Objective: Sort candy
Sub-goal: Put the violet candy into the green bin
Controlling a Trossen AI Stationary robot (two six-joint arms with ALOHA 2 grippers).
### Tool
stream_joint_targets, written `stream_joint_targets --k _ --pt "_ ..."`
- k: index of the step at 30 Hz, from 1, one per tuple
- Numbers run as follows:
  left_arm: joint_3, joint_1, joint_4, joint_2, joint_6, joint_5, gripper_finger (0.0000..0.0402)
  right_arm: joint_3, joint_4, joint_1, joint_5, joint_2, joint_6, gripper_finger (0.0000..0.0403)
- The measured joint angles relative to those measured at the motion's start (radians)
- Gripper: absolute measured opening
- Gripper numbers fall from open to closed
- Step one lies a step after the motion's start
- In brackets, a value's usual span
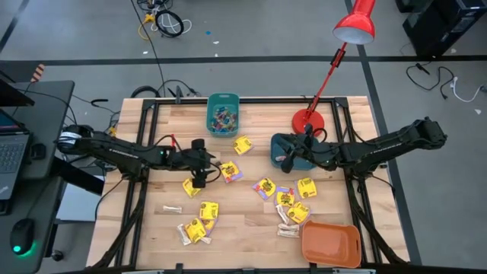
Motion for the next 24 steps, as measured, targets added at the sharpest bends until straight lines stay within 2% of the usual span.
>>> stream_joint_targets --k 7,13,24 --pt "-0.065 0.033 0.103 0.0 -0.003 0.008 0.0252 0.0 0.025 -0.003 0.0 0.0 -0.025 0.0096" --pt "-0.122 0.051 0.189 0.0 -0.026 0.062 0.0252 0.0 0.028 -0.003 0.001 -0.001 -0.027 0.0095" --pt "-0.191 0.079 0.302 0.0 -0.05 0.064 0.0252 0.0 0.027 -0.003 0.002 -0.001 -0.023 0.0095"
